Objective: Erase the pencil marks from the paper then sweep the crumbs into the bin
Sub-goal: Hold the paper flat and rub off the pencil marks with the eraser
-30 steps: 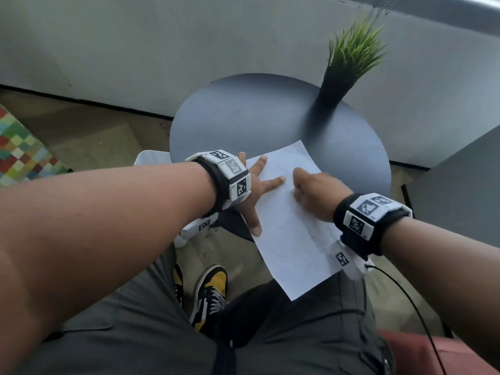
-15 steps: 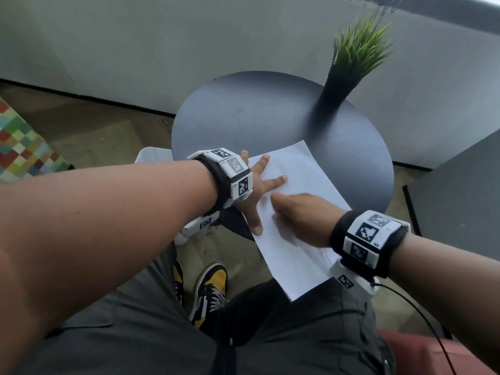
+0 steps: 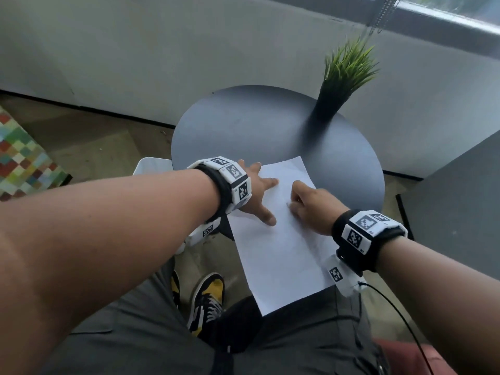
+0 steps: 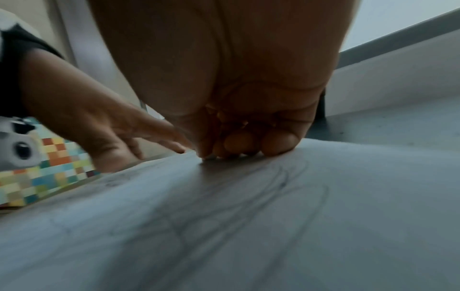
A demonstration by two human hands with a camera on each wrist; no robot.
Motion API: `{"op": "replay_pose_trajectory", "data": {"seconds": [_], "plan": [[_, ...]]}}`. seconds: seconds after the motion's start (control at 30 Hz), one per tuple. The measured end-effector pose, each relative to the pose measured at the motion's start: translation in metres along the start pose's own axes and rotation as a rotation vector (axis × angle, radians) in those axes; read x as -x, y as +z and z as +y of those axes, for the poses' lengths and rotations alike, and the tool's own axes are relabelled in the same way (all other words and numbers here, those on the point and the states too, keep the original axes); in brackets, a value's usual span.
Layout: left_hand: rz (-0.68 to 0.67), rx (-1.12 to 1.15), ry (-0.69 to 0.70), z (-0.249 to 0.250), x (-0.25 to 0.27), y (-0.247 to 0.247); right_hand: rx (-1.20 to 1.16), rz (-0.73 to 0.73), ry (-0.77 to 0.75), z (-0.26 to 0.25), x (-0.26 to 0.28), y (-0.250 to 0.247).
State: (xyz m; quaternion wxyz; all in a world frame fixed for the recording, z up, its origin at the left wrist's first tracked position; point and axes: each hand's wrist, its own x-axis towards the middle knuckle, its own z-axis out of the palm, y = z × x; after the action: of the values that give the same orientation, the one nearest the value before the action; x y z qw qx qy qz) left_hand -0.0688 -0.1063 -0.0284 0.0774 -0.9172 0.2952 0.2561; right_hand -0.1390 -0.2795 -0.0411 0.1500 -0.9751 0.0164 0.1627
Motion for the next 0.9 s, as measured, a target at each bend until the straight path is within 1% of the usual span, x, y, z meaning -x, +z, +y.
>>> {"op": "replay_pose_trajectory", "data": {"seconds": [0.17, 0.27, 0.33, 0.37, 0.4, 0.47, 0.5, 0.53, 0.57, 0.6, 0.67, 0.7, 0.73, 0.77, 0.8, 0.83, 0.87, 0.9], "plan": [[-0.005, 0.023, -0.015, -0.005, 0.001, 0.007, 0.106, -0.07, -0.126, -0.014, 0.021, 0.007], [-0.055, 0.01, -0.021, -0.006, -0.001, 0.006, 0.157, -0.168, -0.258, -0.02, 0.026, 0.004], [-0.079, -0.03, -0.018, -0.006, -0.004, 0.005, 0.182, -0.203, -0.282, -0.021, 0.02, -0.001], [-0.08, -0.052, -0.013, -0.006, -0.005, 0.004, 0.184, -0.175, -0.253, -0.019, 0.011, -0.004], [-0.078, -0.066, -0.008, -0.006, -0.006, 0.004, 0.171, -0.124, -0.189, -0.015, -0.001, -0.008], [-0.072, -0.074, -0.002, -0.006, -0.009, 0.005, 0.096, -0.026, -0.016, -0.003, -0.025, -0.018], [-0.068, -0.073, 0.0, -0.007, -0.009, 0.006, 0.061, 0.014, 0.04, 0.002, -0.033, -0.021], [-0.064, -0.073, 0.003, -0.007, -0.01, 0.007, 0.055, 0.037, 0.057, 0.004, -0.037, -0.021], [-0.06, -0.07, 0.005, -0.008, -0.01, 0.007, 0.08, 0.044, 0.032, 0.002, -0.036, -0.019], [-0.057, -0.063, 0.009, -0.008, -0.01, 0.008, 0.114, 0.024, -0.029, -0.004, -0.031, -0.016], [-0.044, -0.046, 0.019, -0.009, -0.01, 0.01, 0.153, -0.087, -0.225, -0.017, -0.016, -0.007], [-0.043, -0.044, 0.021, -0.01, -0.01, 0.01, 0.15, -0.166, -0.295, -0.021, -0.009, -0.005], [-0.046, -0.045, 0.02, -0.01, -0.01, 0.01, 0.135, -0.203, -0.325, -0.023, -0.007, -0.006], [-0.051, -0.045, 0.019, -0.009, -0.01, 0.009, 0.118, -0.176, -0.309, -0.02, -0.012, -0.009], [-0.053, -0.045, 0.017, -0.008, -0.01, 0.008, 0.095, -0.115, -0.236, -0.015, -0.019, -0.012], [-0.054, -0.047, 0.014, -0.007, -0.01, 0.008, 0.061, -0.054, -0.132, -0.01, -0.028, -0.017], [-0.053, -0.05, 0.009, -0.007, -0.009, 0.007, 0.031, -0.011, -0.037, -0.005, -0.035, -0.02], [-0.05, -0.049, 0.003, -0.007, -0.008, 0.007, 0.008, 0.013, 0.016, -0.001, -0.04, -0.021]]}}
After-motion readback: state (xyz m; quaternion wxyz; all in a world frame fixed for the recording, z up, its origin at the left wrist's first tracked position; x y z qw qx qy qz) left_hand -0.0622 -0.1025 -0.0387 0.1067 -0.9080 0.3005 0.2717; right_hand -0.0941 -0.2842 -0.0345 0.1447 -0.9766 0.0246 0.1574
